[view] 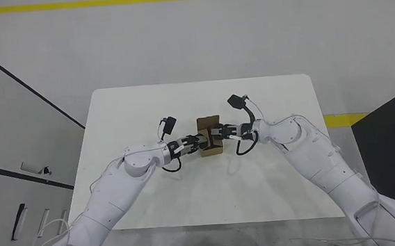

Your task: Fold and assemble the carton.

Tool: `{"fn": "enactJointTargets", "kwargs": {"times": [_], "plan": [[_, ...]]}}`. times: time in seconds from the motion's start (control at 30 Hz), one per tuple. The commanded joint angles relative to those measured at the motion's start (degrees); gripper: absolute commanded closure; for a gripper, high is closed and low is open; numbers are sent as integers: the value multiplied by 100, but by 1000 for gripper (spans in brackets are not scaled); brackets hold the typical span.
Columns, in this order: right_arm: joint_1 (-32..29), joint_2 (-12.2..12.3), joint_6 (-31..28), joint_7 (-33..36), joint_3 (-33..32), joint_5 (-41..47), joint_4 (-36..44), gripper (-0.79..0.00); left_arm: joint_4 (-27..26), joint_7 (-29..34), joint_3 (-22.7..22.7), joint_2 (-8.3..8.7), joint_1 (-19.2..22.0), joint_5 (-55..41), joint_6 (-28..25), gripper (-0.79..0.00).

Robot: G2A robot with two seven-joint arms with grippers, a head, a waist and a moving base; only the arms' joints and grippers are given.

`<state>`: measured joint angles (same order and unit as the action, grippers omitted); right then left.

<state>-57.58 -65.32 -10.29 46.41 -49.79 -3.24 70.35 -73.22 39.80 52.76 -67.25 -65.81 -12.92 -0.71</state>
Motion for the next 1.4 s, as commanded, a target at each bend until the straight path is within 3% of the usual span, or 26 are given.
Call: {"fn": "enactJointTargets", "kwargs": {"times": [0.0, 1.37], "plan": [[18, -12, 3, 15, 19, -21, -24, 0, 14, 2, -1, -7, 7, 5, -3, 0], [56, -139, 33, 77, 46, -278, -89, 0, 83, -151, 42, -130, 92, 270, -73, 0]]}}
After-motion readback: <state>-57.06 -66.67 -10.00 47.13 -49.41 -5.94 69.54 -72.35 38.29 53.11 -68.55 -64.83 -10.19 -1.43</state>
